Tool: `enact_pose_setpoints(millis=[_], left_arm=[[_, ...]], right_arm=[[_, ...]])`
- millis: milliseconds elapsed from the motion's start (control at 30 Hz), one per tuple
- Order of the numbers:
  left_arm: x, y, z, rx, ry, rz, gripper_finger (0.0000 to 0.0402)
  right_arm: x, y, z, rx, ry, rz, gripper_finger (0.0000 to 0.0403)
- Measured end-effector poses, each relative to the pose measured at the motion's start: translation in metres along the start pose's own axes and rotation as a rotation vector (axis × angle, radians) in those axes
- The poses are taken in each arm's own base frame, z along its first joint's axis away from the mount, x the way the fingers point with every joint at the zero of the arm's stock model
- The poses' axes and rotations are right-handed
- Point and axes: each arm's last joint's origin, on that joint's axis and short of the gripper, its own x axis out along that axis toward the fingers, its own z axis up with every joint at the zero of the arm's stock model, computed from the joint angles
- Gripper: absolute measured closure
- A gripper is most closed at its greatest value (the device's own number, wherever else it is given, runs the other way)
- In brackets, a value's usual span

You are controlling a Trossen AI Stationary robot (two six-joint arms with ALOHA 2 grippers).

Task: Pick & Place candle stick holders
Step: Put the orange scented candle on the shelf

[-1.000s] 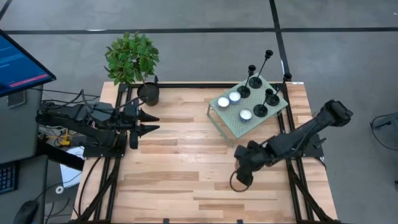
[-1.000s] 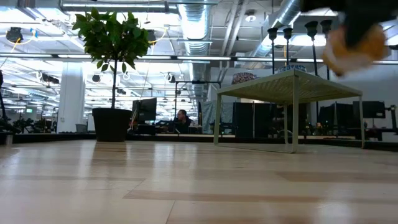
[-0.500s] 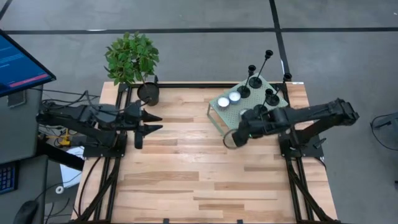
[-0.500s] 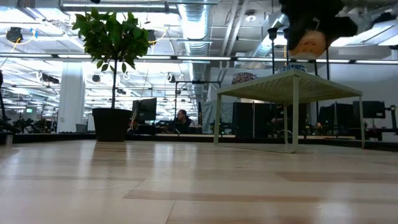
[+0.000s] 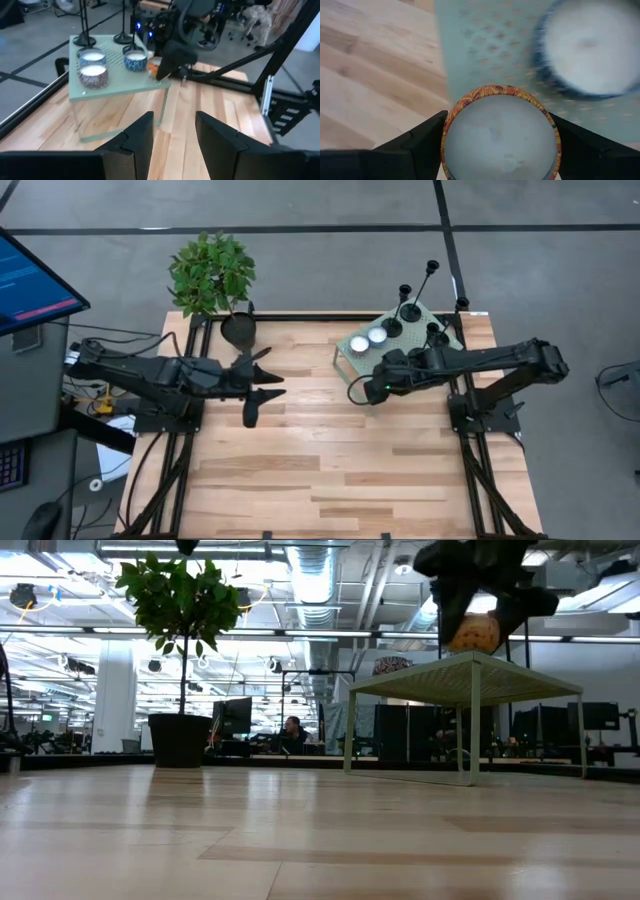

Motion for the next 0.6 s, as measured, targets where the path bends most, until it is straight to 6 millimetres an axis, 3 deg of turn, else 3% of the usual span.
enact_pose_setpoints(millis=[367, 600], left_arm=[[0.017, -0.005, -0.003, 0.006, 0.000, 0.022, 0.0257], [0.018, -0.006, -0.001, 0.007, -0.024, 0.018, 0.0257]], right_arm=[[0.014, 0.007, 0.005, -0.011, -0.003, -0.035, 0.0114], [0.008, 0.008, 0.011, 0.008, -0.012, -0.028, 0.0045]])
